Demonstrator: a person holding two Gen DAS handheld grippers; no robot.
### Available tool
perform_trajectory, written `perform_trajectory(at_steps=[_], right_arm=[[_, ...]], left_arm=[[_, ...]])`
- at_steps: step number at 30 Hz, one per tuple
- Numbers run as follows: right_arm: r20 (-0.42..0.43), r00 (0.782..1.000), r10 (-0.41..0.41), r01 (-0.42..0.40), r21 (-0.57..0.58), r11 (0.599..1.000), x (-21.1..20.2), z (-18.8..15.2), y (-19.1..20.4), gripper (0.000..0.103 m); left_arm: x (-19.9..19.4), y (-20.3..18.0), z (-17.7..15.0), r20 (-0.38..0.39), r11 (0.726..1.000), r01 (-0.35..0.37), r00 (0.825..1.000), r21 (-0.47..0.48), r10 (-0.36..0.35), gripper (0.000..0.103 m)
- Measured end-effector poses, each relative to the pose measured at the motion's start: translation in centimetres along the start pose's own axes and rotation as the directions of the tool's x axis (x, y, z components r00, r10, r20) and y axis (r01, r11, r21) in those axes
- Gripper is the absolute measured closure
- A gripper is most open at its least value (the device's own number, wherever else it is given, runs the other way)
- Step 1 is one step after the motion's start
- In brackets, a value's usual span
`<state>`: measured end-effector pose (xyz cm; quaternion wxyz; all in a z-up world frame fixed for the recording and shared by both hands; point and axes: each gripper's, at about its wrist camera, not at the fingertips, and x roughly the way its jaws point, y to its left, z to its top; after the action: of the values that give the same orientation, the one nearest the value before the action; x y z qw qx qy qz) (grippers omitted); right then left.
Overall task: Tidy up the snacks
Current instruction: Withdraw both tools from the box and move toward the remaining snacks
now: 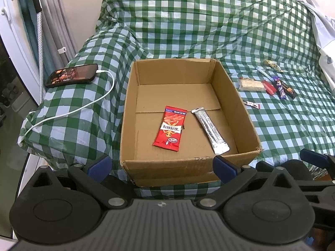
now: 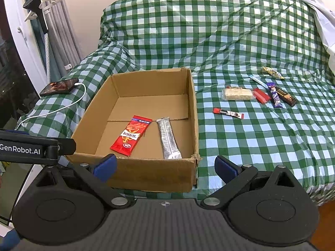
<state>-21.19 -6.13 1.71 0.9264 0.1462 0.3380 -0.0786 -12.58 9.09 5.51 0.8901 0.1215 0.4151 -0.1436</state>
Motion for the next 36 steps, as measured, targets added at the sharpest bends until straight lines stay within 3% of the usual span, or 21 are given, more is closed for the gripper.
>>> perform_trajectory(at_steps=[23,36], right_arm=[[-0.027,1.000,-0.015,0.018,0.091,0.996,1.6,0.0,-3.3,0.004],[-0.026,0.996,-0.082,0.085,0.200,0.976,2.2,-0.2,-8.6,0.004]], left_arm=[[1.6,-3.6,1.8,-0.046,0.998,-0.001,0.999,0.067,0.004,0.000],[3.4,-7.8,3.2,-0.086,0.991,0.019,0.996,0.134,-0.007,0.000]])
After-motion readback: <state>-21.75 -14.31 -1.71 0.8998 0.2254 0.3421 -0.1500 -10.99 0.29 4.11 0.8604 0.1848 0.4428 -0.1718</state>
